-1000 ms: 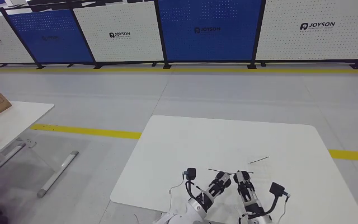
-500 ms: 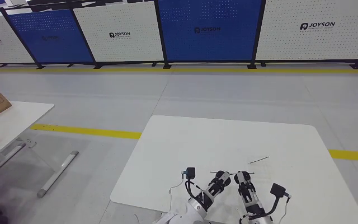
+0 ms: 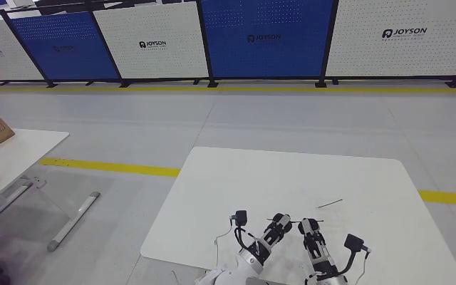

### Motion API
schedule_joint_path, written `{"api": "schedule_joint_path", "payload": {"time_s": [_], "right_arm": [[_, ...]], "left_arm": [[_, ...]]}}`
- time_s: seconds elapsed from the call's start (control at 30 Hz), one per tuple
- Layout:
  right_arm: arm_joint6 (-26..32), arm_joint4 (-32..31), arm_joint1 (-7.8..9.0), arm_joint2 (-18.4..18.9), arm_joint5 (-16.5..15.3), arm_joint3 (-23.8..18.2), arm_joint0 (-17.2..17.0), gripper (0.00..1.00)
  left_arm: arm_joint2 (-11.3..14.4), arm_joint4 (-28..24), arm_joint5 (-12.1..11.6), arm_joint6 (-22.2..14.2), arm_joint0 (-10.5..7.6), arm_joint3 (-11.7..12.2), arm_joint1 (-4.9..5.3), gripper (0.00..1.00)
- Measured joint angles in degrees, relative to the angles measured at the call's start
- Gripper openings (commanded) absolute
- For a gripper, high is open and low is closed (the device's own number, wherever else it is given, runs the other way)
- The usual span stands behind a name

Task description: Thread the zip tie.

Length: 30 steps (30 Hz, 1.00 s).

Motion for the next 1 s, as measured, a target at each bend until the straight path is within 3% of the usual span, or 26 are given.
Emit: {"api": "schedule_joint_path", "payload": {"time_s": [0.07,0.3,0.4,0.5,0.67,0.83,1.0], "right_arm": [[-0.06,-0.05,-0.03,0.01,-0.07,0.03,-0.01,0.0],[-0.03,0.24,-0.13,0.15,-0.11,0.26,0.09,0.0],[0.01,0.32,-0.18,0.17,-0.1,0.33,0.12,0.0],[0.04,0.35,-0.23,0.17,-0.07,0.4,0.16,0.0],[-0.03,0.27,-0.3,0.18,-0.11,0.52,0.15,0.0],[-0.15,0.21,-0.37,0.2,-0.18,0.63,0.07,0.0],[-0.19,0.15,-0.42,0.27,-0.2,0.66,0.03,0.0]], "left_arm": [[0.02,-0.17,-0.07,0.02,-0.17,0.18,-0.06,0.0],[0.27,0.04,-0.1,0.13,-0.34,0.58,-0.2,0.0],[0.28,0.07,-0.3,0.15,-0.25,0.6,-0.22,0.11],[0.31,0.36,-0.43,0.16,-0.08,0.55,-0.22,0.15],[0.41,1.4,-0.3,0.25,0.2,0.41,-0.19,0.11],[0.42,1.7,-0.07,0.52,0.24,0.58,-0.24,0.01],[0.42,1.89,-0.06,0.67,0.2,0.69,-0.29,0.0]]}}
